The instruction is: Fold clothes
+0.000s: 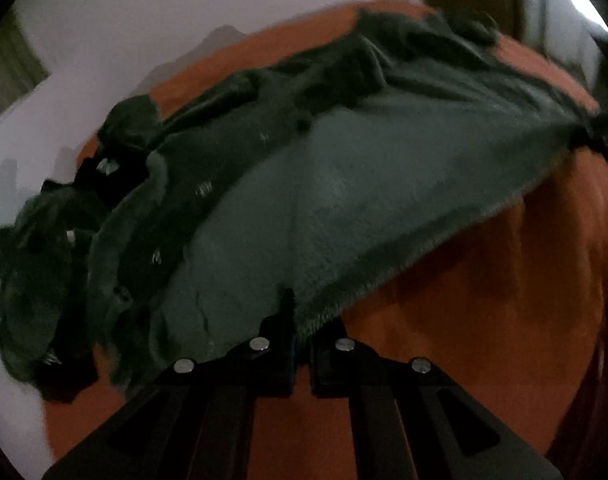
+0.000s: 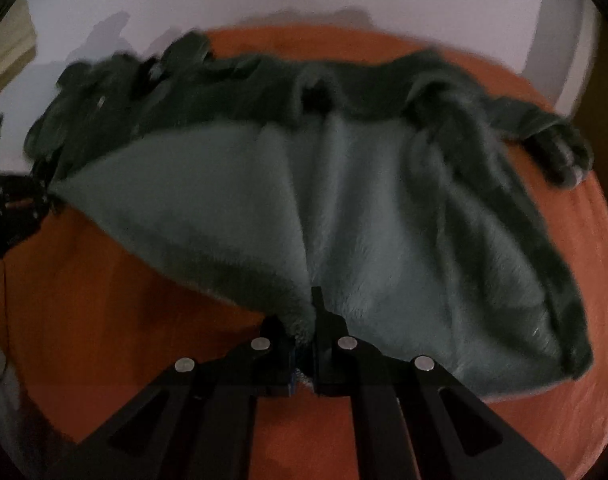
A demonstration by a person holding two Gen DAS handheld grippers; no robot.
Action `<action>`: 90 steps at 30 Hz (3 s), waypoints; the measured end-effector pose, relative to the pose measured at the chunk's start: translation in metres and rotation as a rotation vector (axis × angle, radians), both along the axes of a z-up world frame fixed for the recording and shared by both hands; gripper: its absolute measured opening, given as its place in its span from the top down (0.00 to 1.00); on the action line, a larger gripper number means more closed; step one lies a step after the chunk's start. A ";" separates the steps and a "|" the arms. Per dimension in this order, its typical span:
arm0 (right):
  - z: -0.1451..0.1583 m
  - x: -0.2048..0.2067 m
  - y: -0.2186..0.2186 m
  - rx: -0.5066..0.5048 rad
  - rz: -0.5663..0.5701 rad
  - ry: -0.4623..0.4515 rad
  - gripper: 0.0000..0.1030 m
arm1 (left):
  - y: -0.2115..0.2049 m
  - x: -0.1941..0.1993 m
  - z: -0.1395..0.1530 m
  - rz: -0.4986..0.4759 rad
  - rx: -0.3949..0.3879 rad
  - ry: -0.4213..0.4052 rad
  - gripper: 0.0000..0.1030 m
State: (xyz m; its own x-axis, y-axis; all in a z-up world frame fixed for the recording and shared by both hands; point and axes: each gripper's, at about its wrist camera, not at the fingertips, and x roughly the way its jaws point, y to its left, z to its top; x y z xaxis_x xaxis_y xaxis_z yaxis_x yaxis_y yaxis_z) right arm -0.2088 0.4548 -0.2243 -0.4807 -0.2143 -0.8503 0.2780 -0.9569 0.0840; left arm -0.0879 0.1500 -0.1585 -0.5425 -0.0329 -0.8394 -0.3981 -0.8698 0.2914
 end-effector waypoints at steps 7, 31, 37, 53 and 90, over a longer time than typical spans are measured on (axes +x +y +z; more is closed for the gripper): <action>0.002 0.069 -0.016 0.020 0.084 -0.037 0.97 | -0.030 0.041 -0.001 0.005 0.006 -0.078 0.97; 0.096 0.031 0.032 0.084 0.007 0.231 0.55 | -0.031 -0.039 0.071 -0.038 0.009 0.102 0.23; 0.167 0.009 0.060 0.008 -0.003 0.333 0.33 | -0.024 -0.101 0.089 -0.051 0.103 0.138 0.23; 0.102 -0.150 0.089 -0.021 -0.060 0.123 0.33 | 0.066 -0.229 -0.019 -0.136 0.009 -0.037 0.23; 0.155 -0.418 0.028 -0.040 -0.056 0.232 0.91 | -0.040 -0.493 0.110 0.438 0.283 0.044 0.74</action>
State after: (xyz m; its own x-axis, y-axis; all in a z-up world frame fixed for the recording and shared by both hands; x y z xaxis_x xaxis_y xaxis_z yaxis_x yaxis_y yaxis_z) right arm -0.6264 0.4826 -0.0692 -0.6744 -0.2133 -0.7069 0.2409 -0.9685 0.0625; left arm -0.5811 0.1103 -0.0480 -0.5633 -0.0399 -0.8253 0.0279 -0.9992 0.0293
